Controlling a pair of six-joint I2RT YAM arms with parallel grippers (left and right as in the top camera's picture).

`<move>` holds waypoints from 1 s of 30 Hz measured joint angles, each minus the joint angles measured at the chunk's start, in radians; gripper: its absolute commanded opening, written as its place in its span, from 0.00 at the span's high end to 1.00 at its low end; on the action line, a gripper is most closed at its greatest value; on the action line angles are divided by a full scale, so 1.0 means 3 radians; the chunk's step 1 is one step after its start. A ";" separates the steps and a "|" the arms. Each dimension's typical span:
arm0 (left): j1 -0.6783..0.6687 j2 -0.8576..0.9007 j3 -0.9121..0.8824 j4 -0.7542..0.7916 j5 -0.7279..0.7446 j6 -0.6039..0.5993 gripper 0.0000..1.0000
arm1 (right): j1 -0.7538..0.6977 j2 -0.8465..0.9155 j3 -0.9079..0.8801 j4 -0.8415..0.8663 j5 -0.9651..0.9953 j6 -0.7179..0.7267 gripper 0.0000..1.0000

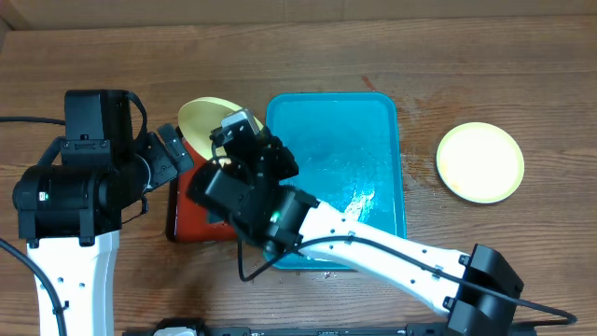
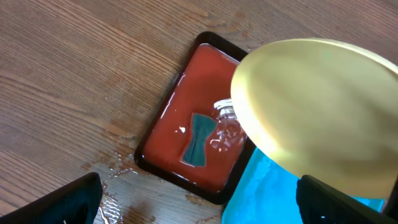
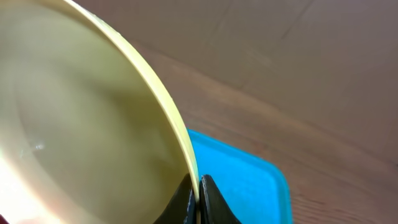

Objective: Clean dirty plates on tray and stack at the side
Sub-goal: 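Lift the yellow plate with the right gripper and tilt it over red tray, then carry the yellow plate right and stack it on the plate pile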

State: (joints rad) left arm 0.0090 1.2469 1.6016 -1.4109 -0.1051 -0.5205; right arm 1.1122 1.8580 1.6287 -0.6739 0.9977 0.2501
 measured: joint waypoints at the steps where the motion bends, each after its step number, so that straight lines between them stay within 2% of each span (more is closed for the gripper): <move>1: 0.0000 0.0000 0.0000 0.0001 0.0000 0.0001 0.00 | -0.0045 0.0000 0.0000 -0.0017 -0.0116 0.0028 0.96; 4: 0.0000 0.0000 0.0001 0.0000 0.0000 0.0001 0.00 | -0.0248 0.0000 0.0000 -0.0113 -0.0586 0.0182 0.96; 10: 0.0000 0.0000 0.0001 -0.0001 0.0000 0.0000 0.00 | -0.0918 -0.0008 0.0019 -0.0362 -0.1986 0.0426 0.96; 15: 0.0000 0.0000 0.0000 0.0000 0.0000 0.0000 0.00 | -0.1771 -0.0242 0.0022 -0.0638 -0.3089 0.0566 0.96; 18: 0.0000 0.0003 0.0001 0.0000 0.0001 0.0000 0.00 | -0.2544 -0.0537 0.0052 -0.0938 -0.3619 0.0689 0.96; 24: 0.0000 0.0006 0.0001 0.0001 0.0000 0.0001 0.00 | -0.4089 -0.0759 0.0097 -0.1513 -0.3966 0.0858 0.96; 27: 0.0000 0.0011 0.0001 0.0000 0.0001 0.0000 0.00 | -0.4570 -0.0717 -0.0104 -0.1606 -0.3974 0.0888 0.96; 30: 0.0000 0.0014 0.0001 0.0001 0.0001 0.0001 0.00 | -0.4986 -0.0631 -0.0558 -0.1556 -0.3970 0.0905 0.96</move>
State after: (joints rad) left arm 0.0090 1.2510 1.6020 -1.4105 -0.1047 -0.5201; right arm -0.3836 1.6688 1.4612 -1.1408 -0.1932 0.5217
